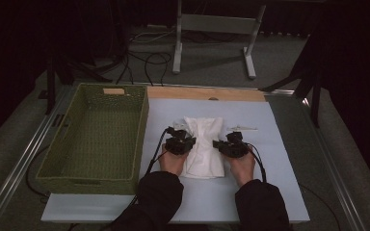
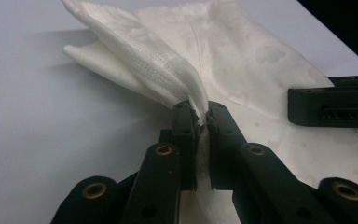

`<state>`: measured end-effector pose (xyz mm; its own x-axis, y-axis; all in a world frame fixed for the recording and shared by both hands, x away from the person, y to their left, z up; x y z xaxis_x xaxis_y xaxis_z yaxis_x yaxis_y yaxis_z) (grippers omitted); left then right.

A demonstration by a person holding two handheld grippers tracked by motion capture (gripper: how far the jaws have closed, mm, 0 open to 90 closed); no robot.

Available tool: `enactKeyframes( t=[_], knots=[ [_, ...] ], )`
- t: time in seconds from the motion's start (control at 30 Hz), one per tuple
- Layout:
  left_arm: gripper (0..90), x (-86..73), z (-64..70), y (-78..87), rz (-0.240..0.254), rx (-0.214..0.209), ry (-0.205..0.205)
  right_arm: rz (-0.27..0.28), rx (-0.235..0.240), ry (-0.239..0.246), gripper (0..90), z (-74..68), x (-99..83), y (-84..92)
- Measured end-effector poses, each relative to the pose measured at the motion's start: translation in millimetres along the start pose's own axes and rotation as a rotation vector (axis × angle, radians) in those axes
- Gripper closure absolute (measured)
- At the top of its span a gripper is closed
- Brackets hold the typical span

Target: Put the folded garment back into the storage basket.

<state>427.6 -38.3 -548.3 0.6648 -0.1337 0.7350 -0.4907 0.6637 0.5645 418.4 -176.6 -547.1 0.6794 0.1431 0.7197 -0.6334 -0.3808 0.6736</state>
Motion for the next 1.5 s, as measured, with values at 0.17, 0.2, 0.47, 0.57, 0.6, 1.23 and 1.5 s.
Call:
enactKeyframes(
  t=[0.17,0.2,0.47,0.57,0.6,1.23,1.5],
  knots=[
    [83.6,5.4,2.9,6.0,0.012,-0.005,0.001,0.022,0.007,0.002,81.5,-2.3,4.3,8.1],
    [83.6,6.5,3.6,7.3,0.012,-0.007,-0.003,0.024,0.007,0.004,81.5,-2.8,4.9,9.3],
    [83.6,19.8,10.9,20.4,0.038,-0.013,-0.004,0.042,0.011,0.012,81.6,-8.0,13.3,19.7],
    [83.7,23.0,11.9,23.4,0.045,-0.008,0.003,0.050,0.012,0.006,81.6,-9.8,17.1,22.1],
    [83.6,26.1,13.0,26.7,0.053,-0.006,0.008,0.053,0.012,0.007,81.6,-11.5,20.5,24.8],
    [83.6,53.4,27.5,60.7,0.090,-0.003,0.027,0.093,0.033,0.029,81.5,-26.5,45.3,49.2],
    [83.7,61.9,28.5,72.9,0.111,-0.005,0.018,0.105,0.052,0.037,81.6,-33.7,54.3,55.4]
  ],
)
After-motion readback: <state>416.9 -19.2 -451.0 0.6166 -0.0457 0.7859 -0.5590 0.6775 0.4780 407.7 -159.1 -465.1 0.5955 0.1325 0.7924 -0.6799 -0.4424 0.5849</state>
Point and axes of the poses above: each handheld gripper's, and its own axes: y roughly backward along the jaws, x roughly out of its top, z roughly to its right, the point moved 8 cm from there along -y, roughly forward along the jaws, and after that the axes turned 7 degrees about -x, right-handed, at the moved point
